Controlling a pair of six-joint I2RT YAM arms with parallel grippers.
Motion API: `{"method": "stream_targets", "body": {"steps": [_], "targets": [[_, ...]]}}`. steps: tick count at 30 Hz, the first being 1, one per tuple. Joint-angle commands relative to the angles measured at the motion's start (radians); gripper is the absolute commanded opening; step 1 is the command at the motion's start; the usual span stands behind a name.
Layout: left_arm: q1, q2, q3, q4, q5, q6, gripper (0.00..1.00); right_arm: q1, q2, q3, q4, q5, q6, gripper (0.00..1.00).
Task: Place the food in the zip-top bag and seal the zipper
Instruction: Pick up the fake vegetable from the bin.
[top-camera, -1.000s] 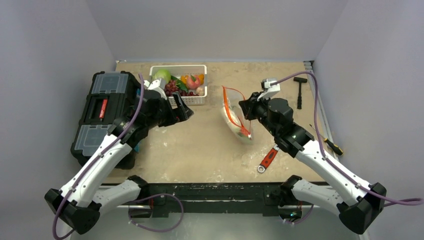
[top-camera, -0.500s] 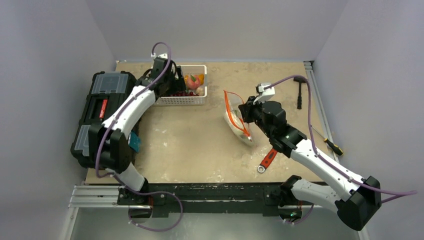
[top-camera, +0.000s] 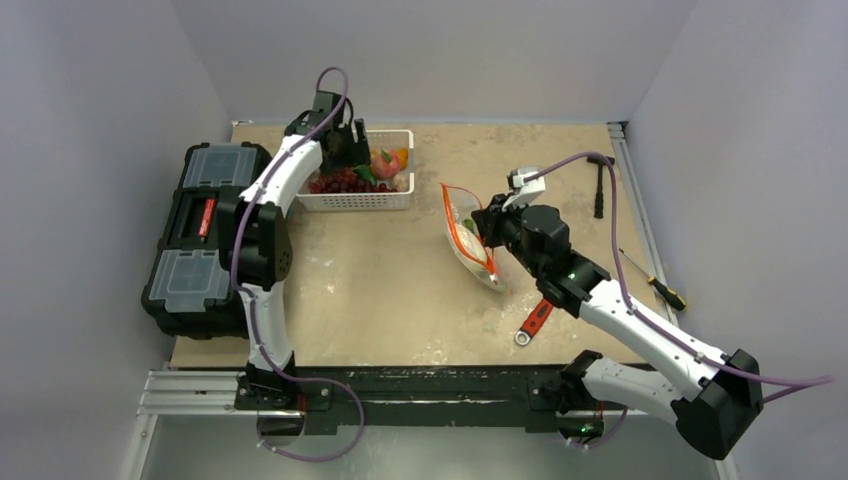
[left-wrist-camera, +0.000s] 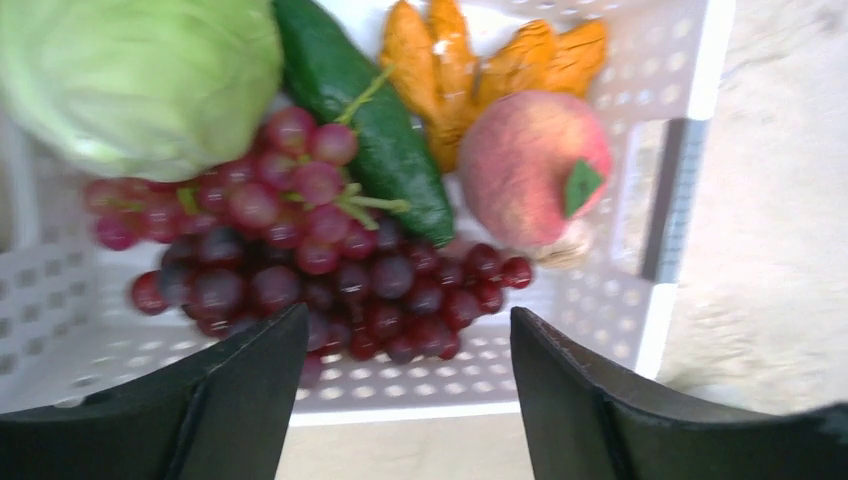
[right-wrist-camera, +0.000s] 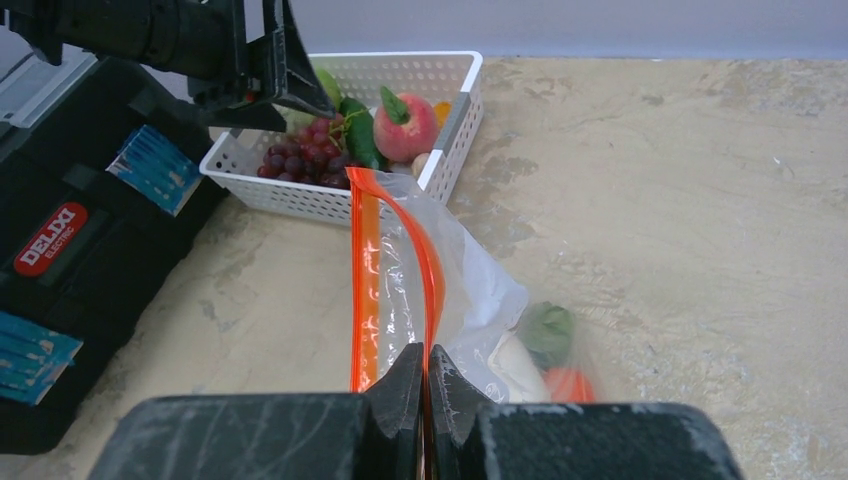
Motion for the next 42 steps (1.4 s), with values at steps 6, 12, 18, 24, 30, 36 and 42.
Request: {"method": "stream_targets", "body": {"steps": [6, 12, 18, 24, 30, 36, 42], "targets": [[0.004, 0.028, -0.075, 0.249, 0.139, -0.526, 0.6, 0.015, 0.014, 0.003, 0.055, 0.018, -0.021, 0.0], [-0.003, 0.094, -0.063, 0.262, 0.055, -0.768, 0.53, 0.017, 0.014, 0.003, 0.056, 0.026, -0.021, 0.0], [-0.023, 0.148, -0.004, 0.17, -0.096, -0.786, 0.53, 0.024, 0.012, 0.002, 0.06, 0.037, -0.025, 0.0], [-0.044, 0.179, 0.036, 0.101, -0.24, -0.771, 0.54, 0.033, 0.01, 0.0, 0.063, 0.048, -0.027, 0.0], [-0.045, 0.253, 0.093, 0.052, -0.258, -0.811, 0.54, 0.033, 0.01, -0.002, 0.064, 0.052, -0.031, 0.0], [-0.049, 0.291, 0.105, 0.058, -0.255, -0.854, 0.53, 0.034, 0.013, -0.004, 0.067, 0.055, -0.03, 0.0], [-0.049, 0.307, 0.135, -0.013, -0.295, -0.872, 0.52, 0.034, 0.017, -0.005, 0.067, 0.062, -0.03, 0.0]]}}
